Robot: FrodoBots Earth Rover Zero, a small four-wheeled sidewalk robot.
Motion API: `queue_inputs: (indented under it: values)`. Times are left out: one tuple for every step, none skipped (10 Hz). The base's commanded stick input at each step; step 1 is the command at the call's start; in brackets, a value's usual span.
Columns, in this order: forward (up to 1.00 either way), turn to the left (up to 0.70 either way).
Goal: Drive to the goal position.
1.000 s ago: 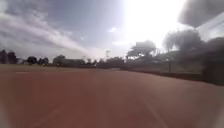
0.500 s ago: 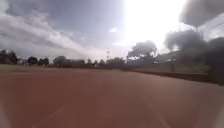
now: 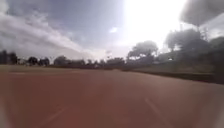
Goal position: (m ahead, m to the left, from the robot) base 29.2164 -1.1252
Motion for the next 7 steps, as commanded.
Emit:
queue_inputs:
  values:
    - [0.70,0.00]
    - [0.70,0.00]
    - [0.70,0.00]
    - [0.70,0.00]
    - [0.70,0.00]
    - [0.70,0.00]
    - [0.70,0.00]
